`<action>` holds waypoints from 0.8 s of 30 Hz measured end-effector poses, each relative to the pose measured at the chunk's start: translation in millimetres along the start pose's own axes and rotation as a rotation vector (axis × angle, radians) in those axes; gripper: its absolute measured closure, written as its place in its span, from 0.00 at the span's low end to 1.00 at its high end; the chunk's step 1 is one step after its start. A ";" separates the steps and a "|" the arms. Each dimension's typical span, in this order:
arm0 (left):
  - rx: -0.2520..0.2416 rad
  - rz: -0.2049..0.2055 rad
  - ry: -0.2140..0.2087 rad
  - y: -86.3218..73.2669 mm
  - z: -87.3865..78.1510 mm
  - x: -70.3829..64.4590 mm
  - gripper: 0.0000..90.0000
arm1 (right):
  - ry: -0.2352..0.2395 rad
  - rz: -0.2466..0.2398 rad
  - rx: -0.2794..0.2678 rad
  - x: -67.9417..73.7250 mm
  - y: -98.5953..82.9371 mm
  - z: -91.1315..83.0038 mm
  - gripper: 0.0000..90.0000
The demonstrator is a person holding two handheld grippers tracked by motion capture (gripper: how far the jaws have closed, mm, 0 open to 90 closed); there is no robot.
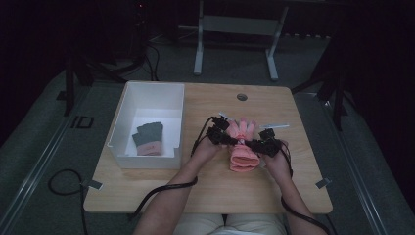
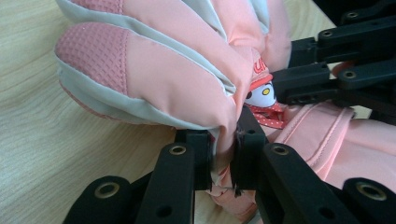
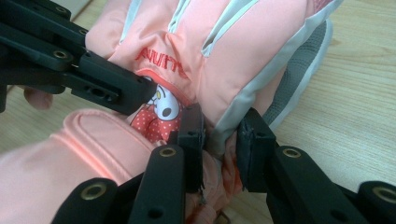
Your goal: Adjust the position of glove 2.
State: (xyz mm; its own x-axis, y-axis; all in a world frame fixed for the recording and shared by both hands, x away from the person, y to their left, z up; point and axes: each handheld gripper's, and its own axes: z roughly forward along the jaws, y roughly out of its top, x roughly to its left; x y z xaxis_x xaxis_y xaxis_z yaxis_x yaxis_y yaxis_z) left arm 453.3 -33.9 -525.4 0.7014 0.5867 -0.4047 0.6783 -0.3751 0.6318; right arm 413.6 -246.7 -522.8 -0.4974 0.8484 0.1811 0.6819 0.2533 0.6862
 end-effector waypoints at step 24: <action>-0.094 0.119 0.061 46.1 -109.2 -48.4 0.89 | 0.033 -0.080 -0.194 44.9 57.0 -70.8 0.82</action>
State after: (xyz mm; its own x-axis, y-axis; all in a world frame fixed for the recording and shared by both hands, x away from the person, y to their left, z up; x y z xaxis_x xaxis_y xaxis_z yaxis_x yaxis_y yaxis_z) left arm 426.8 -1.2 -404.5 0.7588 0.5861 -0.2840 0.5657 -0.3772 0.7333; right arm 392.1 -227.0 -425.6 -0.5653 0.8126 0.1420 0.5253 0.2219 0.8215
